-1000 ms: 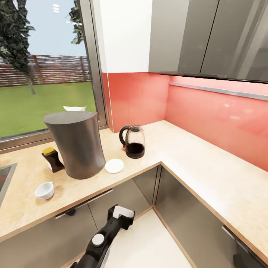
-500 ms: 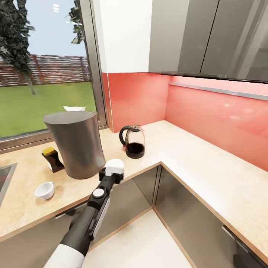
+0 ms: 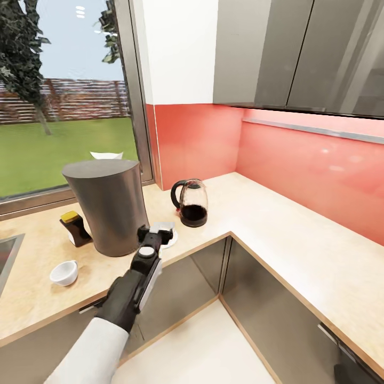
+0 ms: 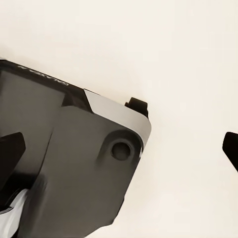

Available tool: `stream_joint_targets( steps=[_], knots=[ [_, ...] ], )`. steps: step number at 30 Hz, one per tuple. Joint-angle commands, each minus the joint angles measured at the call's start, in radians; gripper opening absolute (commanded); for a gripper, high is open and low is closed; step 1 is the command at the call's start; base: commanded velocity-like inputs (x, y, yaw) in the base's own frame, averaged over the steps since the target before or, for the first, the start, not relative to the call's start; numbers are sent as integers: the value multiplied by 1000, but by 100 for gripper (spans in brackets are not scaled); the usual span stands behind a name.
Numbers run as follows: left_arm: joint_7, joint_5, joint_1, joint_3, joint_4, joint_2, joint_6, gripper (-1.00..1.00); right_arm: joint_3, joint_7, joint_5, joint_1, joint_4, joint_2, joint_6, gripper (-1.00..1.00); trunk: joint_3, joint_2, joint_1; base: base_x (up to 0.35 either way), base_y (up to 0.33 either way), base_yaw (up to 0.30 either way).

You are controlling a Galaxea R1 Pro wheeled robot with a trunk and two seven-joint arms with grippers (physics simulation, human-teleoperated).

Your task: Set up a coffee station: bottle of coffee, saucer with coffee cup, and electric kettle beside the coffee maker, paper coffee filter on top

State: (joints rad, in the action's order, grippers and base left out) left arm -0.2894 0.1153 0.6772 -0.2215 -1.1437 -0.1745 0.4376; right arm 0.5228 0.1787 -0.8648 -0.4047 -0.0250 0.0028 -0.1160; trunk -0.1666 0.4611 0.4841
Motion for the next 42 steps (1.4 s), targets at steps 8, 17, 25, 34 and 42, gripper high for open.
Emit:
stream_joint_targets(
  steps=[8, 17, 25, 34, 42],
  knots=[
    [-3, -86, 117, 0, 66, 2, 79, 100, 8, 5, -8, 0, -3, 0, -5, 100, -2, 2, 0, 0, 0, 0],
    [-4, -91, 116, -1, 95, 1, 78, 100, 8, 5, -8, 0, -3, 0, -5, 100, -2, 2, 0, 142, 0, 0],
    [-5, -91, 116, -1, 96, 1, 78, 100, 8, 5, -8, 0, -3, 0, -5, 100, -2, 2, 0, 75, 0, 0],
    [5, -92, 114, -1, 97, 1, 76, 100, 8, 5, -8, 0, -3, 0, -5, 100, -2, 2, 0, 142, 0, 0],
    [8, -94, 114, -1, 98, 0, 76, 100, 8, 5, -8, 0, -3, 0, -5, 100, -2, 2, 0, 140, 0, 0]
  ],
)
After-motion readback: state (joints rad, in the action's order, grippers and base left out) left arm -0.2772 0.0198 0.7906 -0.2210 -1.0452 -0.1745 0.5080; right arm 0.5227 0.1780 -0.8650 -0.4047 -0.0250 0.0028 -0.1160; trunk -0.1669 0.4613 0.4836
